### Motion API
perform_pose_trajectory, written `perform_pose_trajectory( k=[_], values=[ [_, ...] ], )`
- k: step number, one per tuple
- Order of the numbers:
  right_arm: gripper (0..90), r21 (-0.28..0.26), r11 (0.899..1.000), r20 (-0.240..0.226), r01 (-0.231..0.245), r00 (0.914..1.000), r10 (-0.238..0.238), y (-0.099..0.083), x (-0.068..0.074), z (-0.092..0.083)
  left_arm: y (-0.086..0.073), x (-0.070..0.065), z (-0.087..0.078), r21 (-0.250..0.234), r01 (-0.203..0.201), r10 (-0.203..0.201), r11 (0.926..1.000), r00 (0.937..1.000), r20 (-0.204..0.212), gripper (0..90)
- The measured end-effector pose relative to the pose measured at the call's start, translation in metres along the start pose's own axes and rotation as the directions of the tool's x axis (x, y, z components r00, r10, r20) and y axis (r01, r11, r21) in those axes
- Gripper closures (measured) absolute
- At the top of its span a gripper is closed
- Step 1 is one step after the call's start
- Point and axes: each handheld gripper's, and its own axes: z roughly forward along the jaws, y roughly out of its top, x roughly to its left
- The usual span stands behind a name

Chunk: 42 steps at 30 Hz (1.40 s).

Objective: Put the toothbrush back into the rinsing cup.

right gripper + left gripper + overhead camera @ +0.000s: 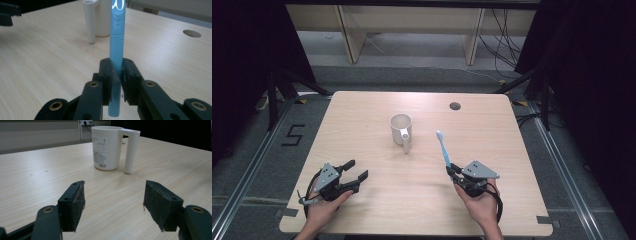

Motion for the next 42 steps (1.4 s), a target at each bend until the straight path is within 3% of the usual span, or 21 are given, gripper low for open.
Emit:
perform_pose_trajectory(
  k=[1, 2, 3, 6, 9, 10, 11, 14, 16, 18, 23, 27, 29, 31, 38, 40, 41, 42],
  values=[
    [79.3, 0.000, 1.000, 0.000, 0.000, 1.0000, 0.000, 0.000, 0.000, 0.000, 0.000, 0.000, 0.000, 0.000, 0.000, 0.000, 1.0000, 1.0000, 0.000, 32.4],
    [79.4, -0.012, 0.999, 0.013, -0.032, 0.9994, 0.032, 0.000, 0.003, 0.000, 0.000, 0.000, 0.000, 0.000, -0.001, 0.001, 1.0000, 1.0000, 0.000, 32.4],
    [79.4, -0.026, 1.000, 0.009, -0.006, 0.9999, 0.007, 0.001, 0.001, 0.000, 0.000, 0.000, 0.000, 0.000, -0.001, 0.001, 1.0000, 1.0000, -0.001, 32.4],
    [79.3, -0.041, 0.999, -0.019, -0.009, 0.9998, 0.009, 0.002, 0.001, 0.002, 0.000, 0.000, 0.000, 0.001, -0.004, 0.004, 1.0000, 1.0000, 0.000, 32.5],
    [79.4, -0.075, 0.997, 0.014, 0.013, 0.9998, -0.012, 0.003, 0.001, 0.002, 0.000, 0.000, 0.000, 0.000, -0.003, 0.003, 1.0000, 1.0000, -0.002, 32.3],
    [79.4, -0.074, 0.997, 0.005, -0.026, 0.9996, 0.026, 0.003, 0.003, 0.002, 0.000, 0.000, 0.000, -0.001, 0.000, 0.000, 1.0000, 1.0000, -0.005, 32.2],
    [79.4, -0.085, 0.996, -0.011, -0.020, 0.9997, 0.020, 0.004, 0.002, 0.002, 0.000, 0.000, 0.000, -0.001, -0.001, 0.001, 1.0000, 1.0000, -0.005, 32.2],
    [79.4, -0.106, 0.994, 0.012, -0.011, 0.9998, 0.013, 0.005, 0.002, 0.001, 0.000, -0.001, 0.000, 0.000, -0.004, 0.004, 1.0000, 1.0000, -0.006, 32.2],
    [79.3, -0.120, 0.992, -0.011, -0.032, 0.9995, 0.031, 0.006, 0.003, 0.002, 0.000, -0.001, 0.000, -0.001, -0.004, 0.004, 1.0000, 1.0000, -0.006, 32.2],
    [79.4, -0.121, 0.992, 0.004, -0.029, 0.9995, 0.030, 0.008, 0.004, 0.001, 0.000, -0.001, 0.000, -0.001, -0.003, 0.003, 1.0000, 1.0000, -0.005, 32.1],
    [79.4, -0.142, 0.990, 0.022, -0.008, 0.9997, 0.011, 0.010, 0.002, 0.000, 0.000, -0.001, 0.000, 0.000, 0.011, -0.011, 0.9999, 0.9999, -0.005, 31.7],
    [79.4, -0.154, 0.987, 0.007, -0.040, 0.9991, 0.042, 0.010, 0.004, 0.001, -0.001, 0.000, 0.001, -0.018, 0.029, -0.029, 0.9994, 0.9995, 0.008, 31.5],
    [79.4, -0.152, 0.988, 0.012, -0.034, 0.9993, 0.037, 0.011, 0.004, 0.000, 0.000, 0.001, -0.001, 0.002, 0.060, -0.060, 0.9982, 0.9981, 0.012, 31.2],
    [79.4, -0.164, 0.986, 0.015, -0.037, 0.9991, 0.040, 0.011, 0.005, 0.001, 0.000, 0.002, -0.001, -0.011, 0.070, -0.070, 0.9975, 0.9974, 0.015, 31.8],
    [79.4, -0.173, 0.984, 0.012, -0.028, 0.9995, 0.030, 0.012, 0.007, 0.003, 0.011, -0.005, 0.001, -0.038, 0.093, -0.090, 0.9949, 0.9935, 0.069, 31.6],
    [79.4, -0.192, 0.981, 0.010, -0.032, 0.9994, 0.034, 0.014, 0.009, 0.004, 0.022, -0.011, 0.004, -0.049, 0.113, -0.107, 0.9924, 0.9875, 0.116, 31.8],
    [79.3, -0.194, 0.980, 0.007, -0.032, 0.9994, 0.034, 0.014, 0.010, 0.004, 0.022, -0.011, 0.004, -0.049, 0.113, -0.107, 0.9924, 0.9875, 0.116, 31.8],
    [79.3, -0.196, 0.980, 0.009, -0.021, 0.9997, 0.023, 0.015, 0.010, 0.004, 0.029, -0.015, 0.008, -0.051, 0.124, -0.115, 0.9910, 0.9826, 0.145, 31.8]
  ],
)
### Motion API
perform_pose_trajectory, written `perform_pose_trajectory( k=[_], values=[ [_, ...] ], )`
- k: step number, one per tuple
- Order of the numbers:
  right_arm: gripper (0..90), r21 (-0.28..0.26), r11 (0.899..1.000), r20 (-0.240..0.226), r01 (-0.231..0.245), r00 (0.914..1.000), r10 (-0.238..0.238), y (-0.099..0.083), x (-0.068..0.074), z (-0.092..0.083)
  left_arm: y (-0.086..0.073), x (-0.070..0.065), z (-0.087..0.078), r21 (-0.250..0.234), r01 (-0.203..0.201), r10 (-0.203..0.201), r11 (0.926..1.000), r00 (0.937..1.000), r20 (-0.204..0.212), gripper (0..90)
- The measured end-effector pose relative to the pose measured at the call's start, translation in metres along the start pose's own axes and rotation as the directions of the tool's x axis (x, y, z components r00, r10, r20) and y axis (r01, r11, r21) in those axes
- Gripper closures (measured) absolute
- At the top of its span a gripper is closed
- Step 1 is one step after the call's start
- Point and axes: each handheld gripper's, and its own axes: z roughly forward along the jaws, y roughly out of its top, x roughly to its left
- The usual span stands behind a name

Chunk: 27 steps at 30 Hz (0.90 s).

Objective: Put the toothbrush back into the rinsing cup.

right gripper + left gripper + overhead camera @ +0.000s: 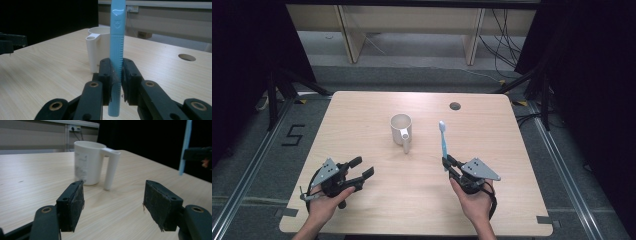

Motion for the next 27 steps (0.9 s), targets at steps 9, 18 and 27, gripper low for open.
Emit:
perform_pose_trajectory(
  k=[9, 18, 27],
  values=[
    [79.4, -0.007, 1.000, -0.017, -0.007, 0.9998, 0.007, 0.000, 0.007, 0.006, 0.026, -0.017, 0.028, 0.014, -0.006, 0.005, 0.9999, 0.9928, 0.120, 34.7],
    [79.4, -0.013, 1.000, -0.008, 0.011, 0.9999, -0.011, 0.000, 0.013, 0.010, 0.047, -0.028, 0.050, 0.009, -0.017, 0.015, 0.9998, 0.9847, 0.174, 39.5],
    [79.4, -0.013, 1.000, -0.030, -0.016, 0.9994, 0.016, -0.002, 0.022, 0.016, 0.060, -0.043, 0.072, -0.002, -0.008, 0.008, 1.0000, 0.9722, 0.234, 41.3]
  ],
)
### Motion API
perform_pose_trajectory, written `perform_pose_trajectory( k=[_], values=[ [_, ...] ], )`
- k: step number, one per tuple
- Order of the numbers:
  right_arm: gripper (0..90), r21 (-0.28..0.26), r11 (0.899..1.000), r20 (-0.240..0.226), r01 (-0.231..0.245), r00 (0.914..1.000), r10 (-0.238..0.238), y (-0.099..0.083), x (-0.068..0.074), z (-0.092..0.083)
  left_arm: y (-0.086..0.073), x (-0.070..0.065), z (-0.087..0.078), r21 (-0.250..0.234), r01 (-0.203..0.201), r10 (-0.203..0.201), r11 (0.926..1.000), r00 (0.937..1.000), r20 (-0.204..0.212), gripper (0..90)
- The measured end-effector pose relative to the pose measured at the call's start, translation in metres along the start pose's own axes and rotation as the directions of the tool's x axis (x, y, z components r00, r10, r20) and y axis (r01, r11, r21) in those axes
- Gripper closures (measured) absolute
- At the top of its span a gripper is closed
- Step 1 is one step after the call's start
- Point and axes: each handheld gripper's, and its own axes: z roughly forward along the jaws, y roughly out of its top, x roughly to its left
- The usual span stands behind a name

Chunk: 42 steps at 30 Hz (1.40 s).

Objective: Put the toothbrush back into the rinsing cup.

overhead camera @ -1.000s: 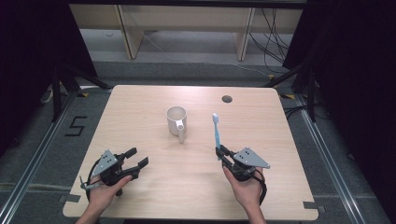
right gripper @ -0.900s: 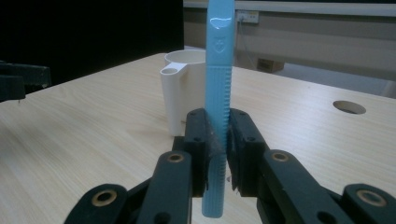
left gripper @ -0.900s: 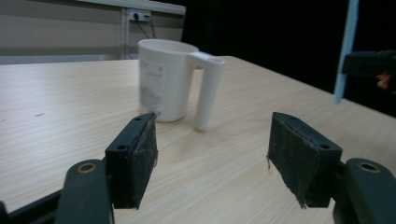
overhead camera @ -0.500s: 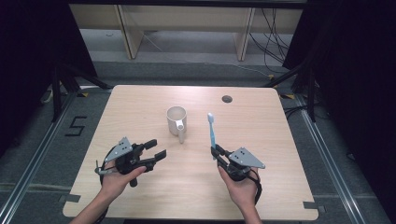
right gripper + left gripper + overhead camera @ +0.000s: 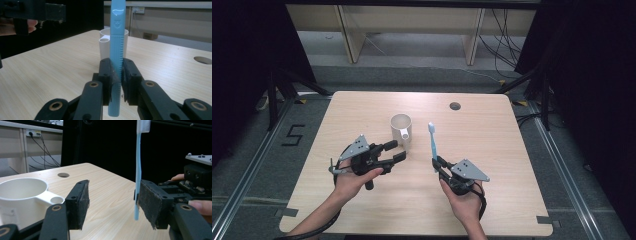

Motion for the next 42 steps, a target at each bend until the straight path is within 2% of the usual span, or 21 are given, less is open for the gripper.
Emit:
perform_pose_trajectory(
  k=[4, 6, 8, 9, 10, 11, 12, 14, 15, 18, 22, 24, 25, 27, 29, 32, 34, 37, 40, 41, 42],
  values=[
    [79.4, 0.007, 1.000, 0.009, 0.018, 0.9998, -0.018, 0.001, 0.001, 0.001, 0.002, -0.002, 0.007, 0.005, -0.002, 0.002, 1.0000, 1.0000, 0.009, 42.8],
    [79.4, -0.004, 1.000, -0.007, -0.002, 1.0000, 0.002, 0.000, 0.005, 0.004, 0.002, -0.003, 0.010, 0.007, 0.001, -0.001, 1.0000, 0.9999, 0.012, 44.0],
    [79.4, 0.000, 1.000, 0.003, 0.031, 0.9995, -0.031, 0.001, 0.004, 0.004, 0.003, -0.004, 0.014, 0.002, 0.003, -0.003, 1.0000, 0.9999, 0.016, 45.9],
    [79.4, 0.006, 1.000, -0.008, 0.004, 1.0000, -0.004, 0.001, 0.006, 0.005, 0.004, -0.004, 0.016, 0.001, 0.001, -0.001, 1.0000, 0.9998, 0.019, 46.6],
    [79.4, -0.009, 1.000, -0.021, 0.012, 0.9997, -0.013, 0.001, 0.006, 0.007, 0.005, -0.004, 0.018, -0.004, 0.001, -0.001, 1.0000, 0.9997, 0.024, 47.4],
    [79.4, -0.005, 0.999, -0.008, 0.032, 0.9994, -0.032, 0.002, 0.005, 0.006, 0.006, -0.005, 0.019, 0.002, -0.002, 0.002, 1.0000, 0.9997, 0.023, 48.0],
    [79.4, -0.001, 1.000, -0.020, 0.004, 0.9998, -0.004, 0.001, 0.007, 0.007, 0.007, -0.005, 0.020, 0.003, -0.003, 0.002, 1.0000, 0.9997, 0.024, 48.6],
    [79.4, 0.005, 0.999, -0.001, 0.032, 0.9995, -0.032, 0.002, 0.007, 0.006, 0.008, -0.006, 0.024, 0.004, -0.006, 0.006, 1.0000, 0.9994, 0.034, 49.3],
    [79.4, 0.005, 1.000, -0.009, 0.008, 0.9999, -0.008, 0.002, 0.008, 0.007, 0.009, -0.006, 0.027, 0.011, -0.011, 0.010, 0.9999, 0.9992, 0.038, 49.5],
    [79.4, 0.009, 1.000, -0.011, 0.017, 0.9998, -0.017, 0.002, 0.009, 0.008, 0.010, -0.008, 0.032, 0.015, 0.005, -0.006, 0.9999, 0.9984, 0.056, 50.0],
    [79.4, 0.009, 1.000, -0.011, 0.007, 0.9999, -0.007, 0.003, 0.010, 0.010, 0.010, -0.010, 0.039, 0.026, -0.002, 0.000, 0.9997, 0.9977, 0.068, 51.8],
    [79.4, 0.016, 1.000, -0.005, 0.008, 1.0000, -0.008, 0.003, 0.011, 0.010, 0.010, -0.010, 0.041, 0.029, 0.004, -0.006, 0.9996, 0.9975, 0.070, 53.3],
    [79.4, 0.011, 1.000, -0.001, 0.029, 0.9996, -0.029, 0.004, 0.010, 0.010, 0.010, -0.010, 0.042, 0.028, 0.008, -0.010, 0.9996, 0.9973, 0.073, 54.0],
    [79.4, 0.002, 1.000, -0.016, 0.005, 0.9999, -0.005, 0.003, 0.012, 0.012, 0.010, -0.010, 0.044, 0.022, 0.014, -0.015, 0.9997, 0.9968, 0.078, 55.8],
    [79.4, -0.001, 1.000, -0.004, 0.022, 0.9997, -0.022, 0.003, 0.012, 0.013, 0.010, -0.010, 0.045, 0.023, 0.011, -0.012, 0.9997, 0.9970, 0.076, 57.8],
    [79.4, 0.006, 1.000, -0.009, 0.000, 1.0000, 0.000, 0.003, 0.014, 0.014, 0.010, -0.011, 0.047, 0.023, 0.010, -0.012, 0.9997, 0.9973, 0.072, 60.3],
    [79.4, 0.003, 1.000, -0.006, 0.017, 0.9998, -0.017, 0.003, 0.014, 0.014, 0.010, -0.011, 0.048, 0.023, 0.009, -0.011, 0.9997, 0.9973, 0.073, 61.5],
    [79.3, 0.015, 1.000, -0.005, 0.005, 1.0000, -0.005, 0.003, 0.015, 0.015, 0.009, -0.012, 0.050, 0.028, 0.002, -0.004, 0.9996, 0.9968, 0.080, 63.2],
    [79.4, 0.015, 1.000, -0.008, 0.016, 0.9998, -0.015, 0.003, 0.015, 0.015, 0.009, -0.013, 0.052, 0.029, 0.002, -0.005, 0.9996, 0.9966, 0.082, 64.7],
    [79.4, 0.006, 0.999, -0.001, 0.039, 0.9992, -0.039, 0.003, 0.014, 0.016, 0.009, -0.013, 0.052, 0.032, 0.001, -0.003, 0.9995, 0.9965, 0.084, 65.4],
    [79.4, 0.022, 1.000, -0.004, -0.003, 1.0000, 0.003, 0.003, 0.017, 0.015, 0.009, -0.013, 0.053, 0.030, 0.001, -0.004, 0.9995, 0.9963, 0.086, 66.4]
  ],
)
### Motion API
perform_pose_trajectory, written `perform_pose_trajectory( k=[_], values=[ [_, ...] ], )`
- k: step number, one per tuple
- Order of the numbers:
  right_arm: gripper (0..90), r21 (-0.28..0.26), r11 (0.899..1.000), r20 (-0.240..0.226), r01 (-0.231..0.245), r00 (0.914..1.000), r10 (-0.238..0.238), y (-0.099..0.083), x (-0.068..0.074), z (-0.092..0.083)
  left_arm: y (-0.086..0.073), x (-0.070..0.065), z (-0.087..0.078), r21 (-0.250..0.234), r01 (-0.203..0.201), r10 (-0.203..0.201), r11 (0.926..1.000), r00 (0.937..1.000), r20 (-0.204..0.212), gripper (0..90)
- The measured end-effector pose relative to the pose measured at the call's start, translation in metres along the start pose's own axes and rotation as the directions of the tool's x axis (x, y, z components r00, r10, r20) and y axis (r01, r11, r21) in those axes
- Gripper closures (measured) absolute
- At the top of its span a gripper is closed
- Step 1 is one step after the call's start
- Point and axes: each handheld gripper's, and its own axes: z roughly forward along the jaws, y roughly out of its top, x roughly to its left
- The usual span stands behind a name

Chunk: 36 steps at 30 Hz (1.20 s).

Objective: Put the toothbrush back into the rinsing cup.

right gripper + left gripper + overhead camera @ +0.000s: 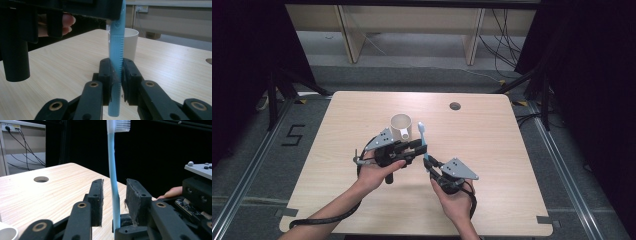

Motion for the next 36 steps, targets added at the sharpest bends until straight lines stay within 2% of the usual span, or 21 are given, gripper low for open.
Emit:
perform_pose_trajectory(
  k=[3, 4, 5, 8, 11, 12, 14, 15, 16, 18, 20, 22, 23, 25, 26, 27, 31, 32, 34, 35, 36],
  values=[
    [79.4, -0.009, 1.000, -0.004, -0.001, 1.0000, 0.001, 0.000, 0.000, 0.002, 0.000, 0.000, 0.002, 0.005, -0.004, 0.004, 1.0000, 1.0000, 0.002, 69.0],
    [79.4, -0.022, 1.000, -0.012, 0.018, 0.9998, -0.019, 0.000, 0.000, 0.003, 0.000, 0.000, 0.002, 0.003, -0.005, 0.005, 1.0000, 1.0000, 0.003, 70.2],
    [79.4, -0.021, 1.000, 0.002, 0.017, 0.9998, -0.017, 0.000, 0.000, 0.003, -0.001, 0.000, 0.003, 0.004, -0.008, 0.008, 1.0000, 1.0000, 0.002, 72.0],
    [79.3, -0.016, 1.000, -0.004, 0.000, 1.0000, 0.000, 0.001, 0.002, 0.004, -0.001, 0.000, 0.004, 0.004, -0.007, 0.007, 1.0000, 1.0000, 0.002, 74.7],
    [79.3, -0.007, 1.000, 0.006, 0.023, 0.9997, -0.023, 0.001, 0.001, 0.004, -0.001, 0.000, 0.004, 0.004, -0.014, 0.014, 0.9999, 0.9999, 0.004, 78.8],
    [79.3, -0.004, 1.000, 0.003, 0.013, 0.9999, -0.013, 0.001, 0.002, 0.004, -0.002, 0.000, 0.004, 0.003, -0.018, 0.018, 0.9998, 0.9998, 0.001, 80.6],
    [79.3, -0.009, 0.999, 0.013, 0.035, 0.9993, -0.035, 0.001, 0.000, 0.005, -0.003, 0.000, 0.005, -0.004, -0.011, 0.011, 0.9999, 0.9999, 0.010, 81.9],
    [79.3, 0.008, 1.000, -0.003, 0.009, 1.0000, -0.009, 0.001, 0.002, 0.005, -0.002, 0.000, 0.005, 0.002, -0.010, 0.010, 0.9999, 0.9999, 0.007, 82.3],
    [79.3, 0.000, 1.000, -0.009, 0.007, 0.9999, -0.007, 0.001, 0.002, 0.006, -0.003, 0.000, 0.005, 0.003, -0.008, 0.008, 1.0000, 0.9999, 0.010, 82.6],
    [79.1, 0.004, 0.999, 0.006, 0.042, 0.9991, -0.042, 0.001, 0.001, 0.007, -0.002, 0.000, 0.005, 0.010, -0.016, 0.016, 0.9998, 0.9998, 0.013, 83.0],
    [79.0, 0.014, 1.000, -0.002, 0.015, 0.9999, -0.015, 0.001, 0.003, 0.007, -0.002, 0.000, 0.004, 0.013, -0.020, 0.020, 0.9997, 0.9997, 0.014, 83.2],
    [79.0, 0.013, 0.999, 0.003, 0.030, 0.9996, -0.030, 0.001, 0.002, 0.007, -0.002, 0.000, 0.004, 0.015, -0.023, 0.022, 0.9996, 0.9996, 0.016, 83.2],
    [78.8, 0.021, 1.000, -0.006, 0.008, 1.0000, -0.008, 0.001, 0.004, 0.008, -0.002, 0.000, 0.004, 0.018, -0.027, 0.026, 0.9995, 0.9995, 0.018, 83.3],
    [77.9, 0.021, 0.999, -0.010, 0.026, 0.9996, -0.025, 0.002, 0.003, 0.009, -0.001, 0.000, 0.003, 0.018, -0.033, 0.032, 0.9993, 0.9993, 0.021, 83.4],
    [75.7, 0.026, 0.999, -0.009, 0.032, 0.9994, -0.032, 0.002, 0.003, 0.009, -0.001, 0.000, 0.003, 0.016, -0.032, 0.032, 0.9994, 0.9993, 0.021, 83.4],
    [73.2, 0.025, 0.999, -0.032, 0.023, 0.9992, -0.022, 0.002, 0.004, 0.011, 0.000, 0.000, 0.002, 0.014, -0.035, 0.034, 0.9993, 0.9992, 0.021, 83.4],
    [62.3, 0.038, 0.998, -0.005, 0.047, 0.9989, -0.047, 0.002, 0.004, 0.009, 0.004, 0.002, -0.003, 0.009, -0.069, 0.069, 0.9976, 0.9976, 0.003, 83.4],
    [58.3, 0.046, 0.999, -0.011, 0.029, 0.9995, -0.028, 0.002, 0.005, 0.007, 0.005, 0.003, -0.005, 0.009, -0.071, 0.071, 0.9974, 0.9975, -0.001, 83.5],
    [55.6, 0.039, 0.999, 0.000, 0.037, 0.9993, -0.037, 0.001, 0.005, 0.006, 0.007, 0.005, -0.007, 0.003, -0.079, 0.079, 0.9969, 0.9968, -0.010, 83.4],
    [54.7, 0.033, 0.997, 0.010, 0.064, 0.9979, -0.065, 0.001, 0.004, 0.005, 0.008, 0.006, -0.009, 0.003, -0.086, 0.086, 0.9963, 0.9962, -0.016, 83.5],
    [54.3, 0.030, 0.998, -0.006, 0.049, 0.9988, -0.049, 0.001, 0.005, 0.004, 0.009, 0.007, -0.011, 0.000, -0.090, 0.090, 0.9959, 0.9957, -0.022, 83.5]
  ],
)
